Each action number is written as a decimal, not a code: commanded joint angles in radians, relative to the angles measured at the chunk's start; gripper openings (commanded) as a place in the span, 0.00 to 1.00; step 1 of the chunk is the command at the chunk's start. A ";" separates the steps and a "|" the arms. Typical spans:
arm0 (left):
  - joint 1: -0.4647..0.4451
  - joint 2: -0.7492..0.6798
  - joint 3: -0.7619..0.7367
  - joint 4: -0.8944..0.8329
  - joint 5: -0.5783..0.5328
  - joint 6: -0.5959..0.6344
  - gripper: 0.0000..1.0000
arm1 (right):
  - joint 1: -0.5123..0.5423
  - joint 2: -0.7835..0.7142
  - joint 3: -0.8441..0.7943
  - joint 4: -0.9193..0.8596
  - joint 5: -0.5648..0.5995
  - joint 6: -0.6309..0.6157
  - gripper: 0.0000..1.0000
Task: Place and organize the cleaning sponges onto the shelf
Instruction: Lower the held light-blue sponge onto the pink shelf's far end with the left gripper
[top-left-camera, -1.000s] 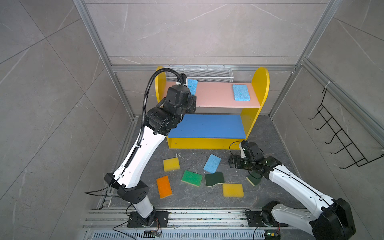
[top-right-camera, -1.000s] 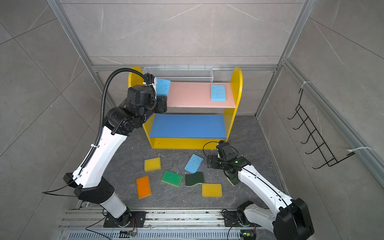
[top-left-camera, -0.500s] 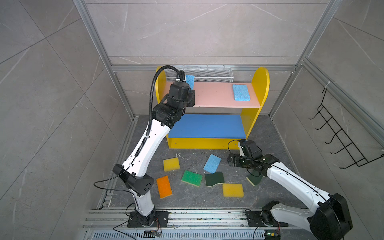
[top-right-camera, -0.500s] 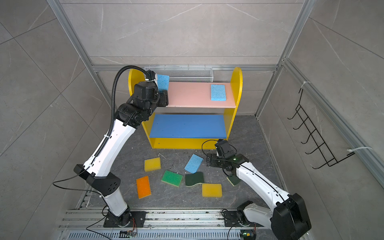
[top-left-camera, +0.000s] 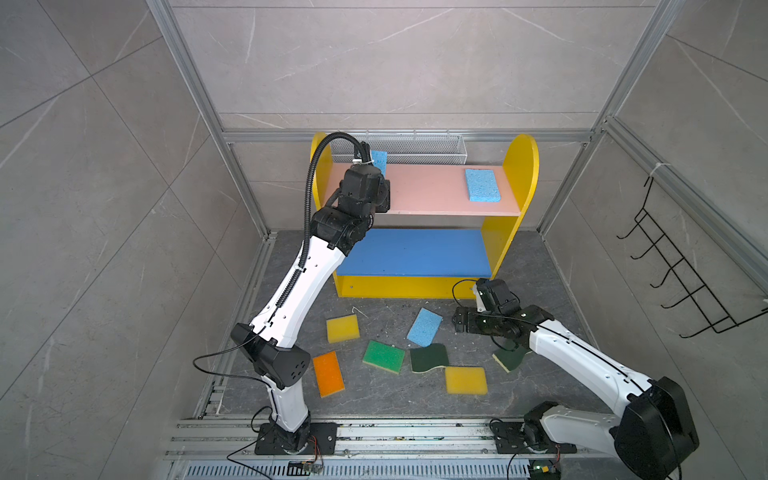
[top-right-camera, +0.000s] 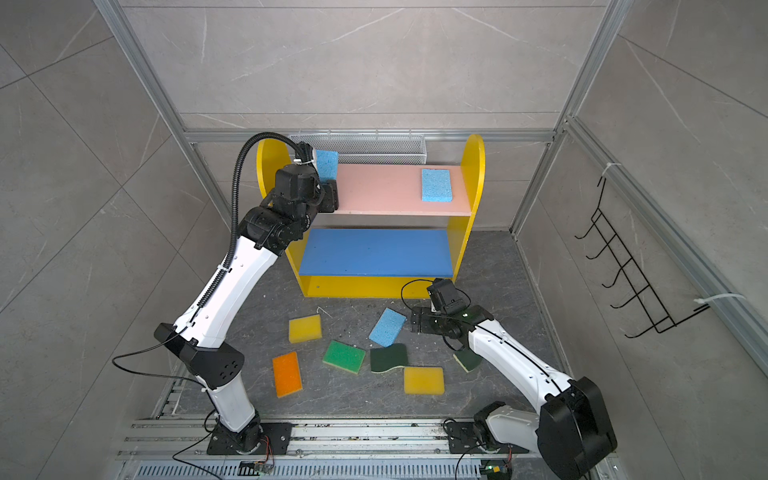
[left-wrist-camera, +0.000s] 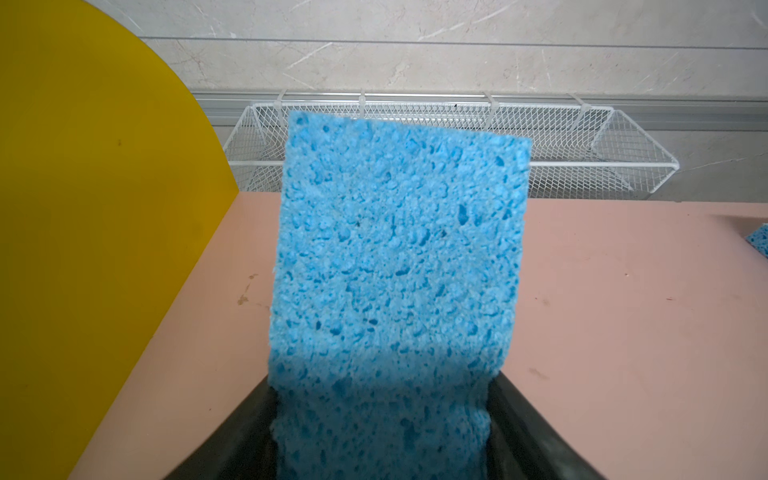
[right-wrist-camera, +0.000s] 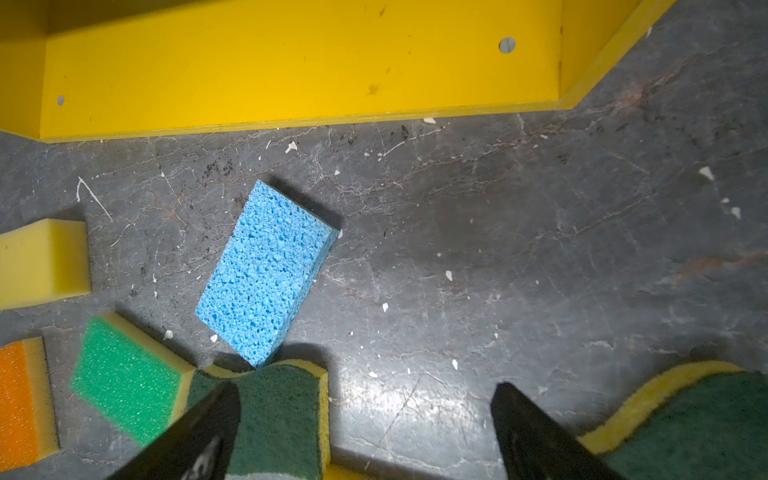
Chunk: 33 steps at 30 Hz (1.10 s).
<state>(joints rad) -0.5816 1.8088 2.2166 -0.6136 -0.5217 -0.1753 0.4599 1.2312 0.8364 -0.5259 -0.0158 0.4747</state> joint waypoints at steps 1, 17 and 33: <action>0.010 0.005 0.000 0.045 -0.038 -0.011 0.70 | -0.003 0.009 0.031 0.000 -0.006 -0.018 0.97; 0.066 0.029 0.008 0.005 0.033 -0.065 0.71 | -0.003 0.004 0.038 -0.003 -0.009 -0.020 0.96; 0.069 0.067 0.018 -0.017 0.032 -0.078 0.74 | -0.003 0.008 0.027 0.001 -0.010 -0.012 0.96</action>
<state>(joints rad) -0.5255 1.8431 2.2169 -0.6003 -0.4877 -0.2348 0.4595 1.2346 0.8494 -0.5259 -0.0200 0.4747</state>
